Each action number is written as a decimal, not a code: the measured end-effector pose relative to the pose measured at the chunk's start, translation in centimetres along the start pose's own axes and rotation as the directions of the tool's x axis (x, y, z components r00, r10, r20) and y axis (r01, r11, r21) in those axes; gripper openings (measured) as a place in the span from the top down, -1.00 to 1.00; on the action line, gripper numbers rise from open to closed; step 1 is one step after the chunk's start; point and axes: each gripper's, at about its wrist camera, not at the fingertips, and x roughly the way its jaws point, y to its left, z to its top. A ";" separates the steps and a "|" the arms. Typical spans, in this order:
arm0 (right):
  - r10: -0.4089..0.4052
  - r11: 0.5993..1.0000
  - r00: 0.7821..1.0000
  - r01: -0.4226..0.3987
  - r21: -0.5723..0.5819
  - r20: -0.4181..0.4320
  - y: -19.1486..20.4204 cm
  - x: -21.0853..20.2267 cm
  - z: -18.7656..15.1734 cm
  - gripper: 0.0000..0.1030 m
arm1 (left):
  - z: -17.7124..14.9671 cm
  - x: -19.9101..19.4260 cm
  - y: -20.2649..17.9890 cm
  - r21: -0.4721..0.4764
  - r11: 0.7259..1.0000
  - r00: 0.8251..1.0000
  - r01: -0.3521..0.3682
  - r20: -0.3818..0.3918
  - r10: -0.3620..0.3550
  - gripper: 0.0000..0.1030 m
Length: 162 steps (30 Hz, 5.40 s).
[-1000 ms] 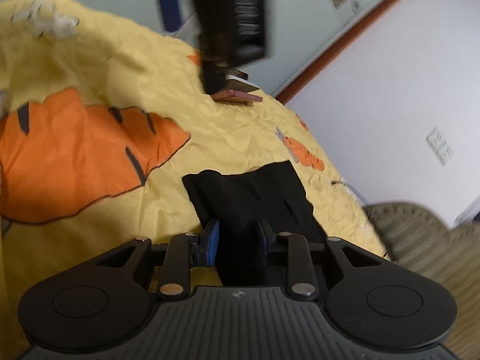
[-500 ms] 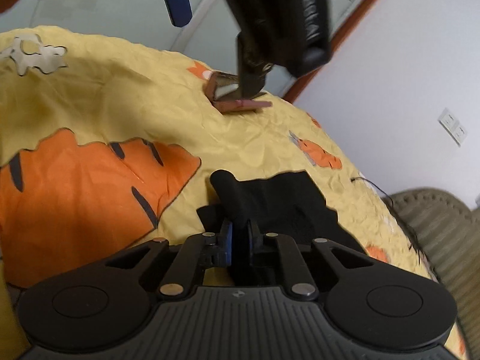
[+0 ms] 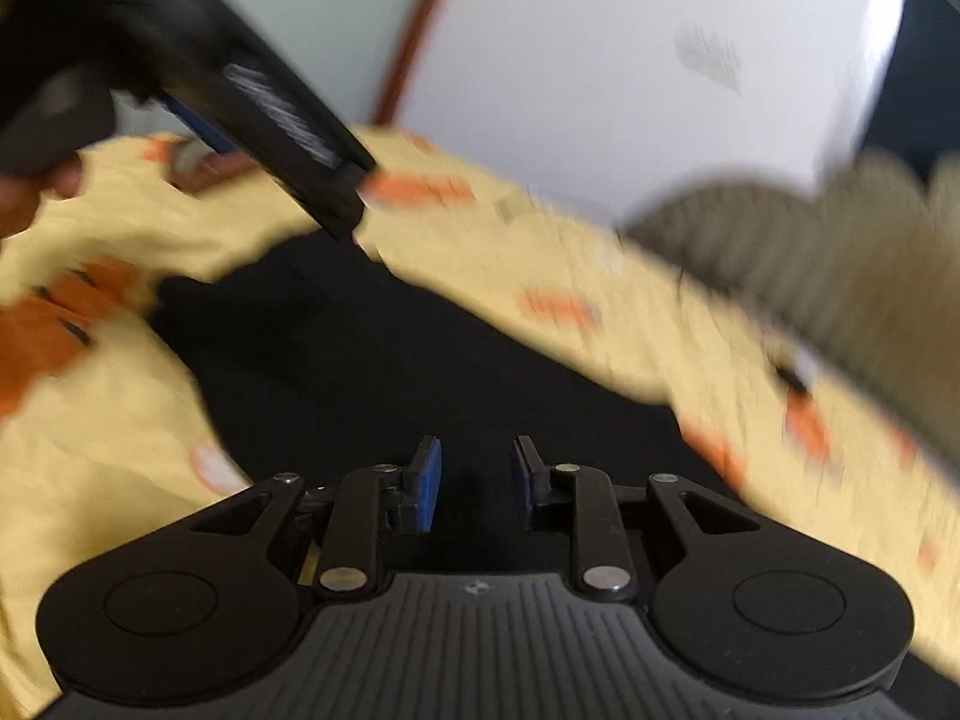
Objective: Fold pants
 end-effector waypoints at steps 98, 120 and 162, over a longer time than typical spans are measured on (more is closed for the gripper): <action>-0.320 0.022 0.943 0.102 0.995 -0.090 -42.6 -16.6 -34.1 -0.39 | -3.8 -0.5 -30.5 0.404 0.900 0.984 0.164 -0.007 -0.176 -1.00; -0.381 0.041 0.917 0.142 0.989 -0.116 -44.0 -15.7 -33.2 0.81 | -0.5 0.4 -35.0 0.354 0.910 0.975 0.216 -0.022 -0.222 -1.00; -0.047 0.976 0.998 0.056 0.212 -0.048 -15.1 -1.9 -9.5 0.78 | 1.4 3.2 -18.3 0.074 0.987 0.987 -0.144 -0.060 0.148 -1.00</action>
